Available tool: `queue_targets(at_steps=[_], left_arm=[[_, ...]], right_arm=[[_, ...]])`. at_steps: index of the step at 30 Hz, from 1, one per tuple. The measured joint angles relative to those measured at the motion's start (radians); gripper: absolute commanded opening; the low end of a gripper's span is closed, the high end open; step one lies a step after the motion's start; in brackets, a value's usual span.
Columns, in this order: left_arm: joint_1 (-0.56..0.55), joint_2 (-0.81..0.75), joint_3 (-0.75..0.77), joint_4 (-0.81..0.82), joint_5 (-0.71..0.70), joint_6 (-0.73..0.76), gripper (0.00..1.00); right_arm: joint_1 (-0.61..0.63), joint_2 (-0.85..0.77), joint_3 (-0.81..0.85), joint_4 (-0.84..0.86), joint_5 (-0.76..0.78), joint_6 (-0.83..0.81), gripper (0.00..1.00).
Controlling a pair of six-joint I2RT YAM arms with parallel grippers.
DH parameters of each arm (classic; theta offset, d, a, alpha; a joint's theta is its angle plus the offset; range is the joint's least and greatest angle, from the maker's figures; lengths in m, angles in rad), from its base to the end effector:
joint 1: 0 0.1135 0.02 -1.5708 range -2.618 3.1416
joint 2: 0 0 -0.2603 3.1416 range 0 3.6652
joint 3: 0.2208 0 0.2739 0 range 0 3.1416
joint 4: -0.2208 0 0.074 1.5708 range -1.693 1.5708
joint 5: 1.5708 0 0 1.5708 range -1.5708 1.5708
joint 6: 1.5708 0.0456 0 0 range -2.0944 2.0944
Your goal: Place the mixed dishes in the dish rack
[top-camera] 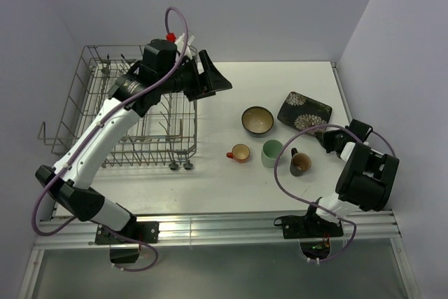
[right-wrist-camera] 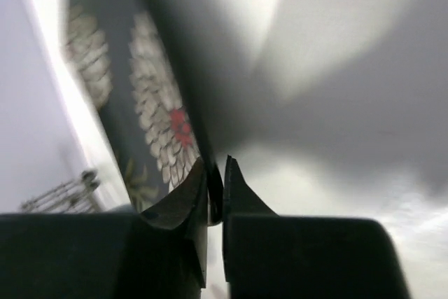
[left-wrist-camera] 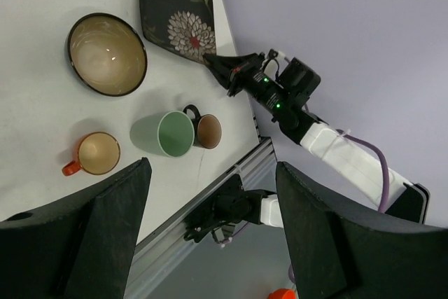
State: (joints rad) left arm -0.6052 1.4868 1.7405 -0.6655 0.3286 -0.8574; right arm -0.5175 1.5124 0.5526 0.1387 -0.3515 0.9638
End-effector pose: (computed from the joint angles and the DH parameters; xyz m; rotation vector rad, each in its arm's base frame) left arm 0.2788 -0.2108 0.4511 -0.0395 2.1920 -1.2216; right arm 0.2571 -0.1283 0.1034 1.5041 1.8950 0.6281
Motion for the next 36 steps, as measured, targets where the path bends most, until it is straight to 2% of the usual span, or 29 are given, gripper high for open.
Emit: queue_targets(at_steps=[8, 26, 36], left_arm=[[-0.028, 0.108, 0.078, -0.042, 0.035, 0.027, 0.78], [-0.045, 0.216, 0.159, -0.087, 0.073, 0.037, 0.78], [-0.066, 0.241, 0.167, -0.106, 0.077, 0.050, 0.78]], right_arm=[[0.006, -0.038, 0.020, -0.012, -0.017, -0.009, 0.00], [0.006, -0.287, 0.048, -0.304, -0.023, -0.018, 0.00], [0.006, -0.327, 0.043, -0.311, -0.061, 0.047, 0.00]])
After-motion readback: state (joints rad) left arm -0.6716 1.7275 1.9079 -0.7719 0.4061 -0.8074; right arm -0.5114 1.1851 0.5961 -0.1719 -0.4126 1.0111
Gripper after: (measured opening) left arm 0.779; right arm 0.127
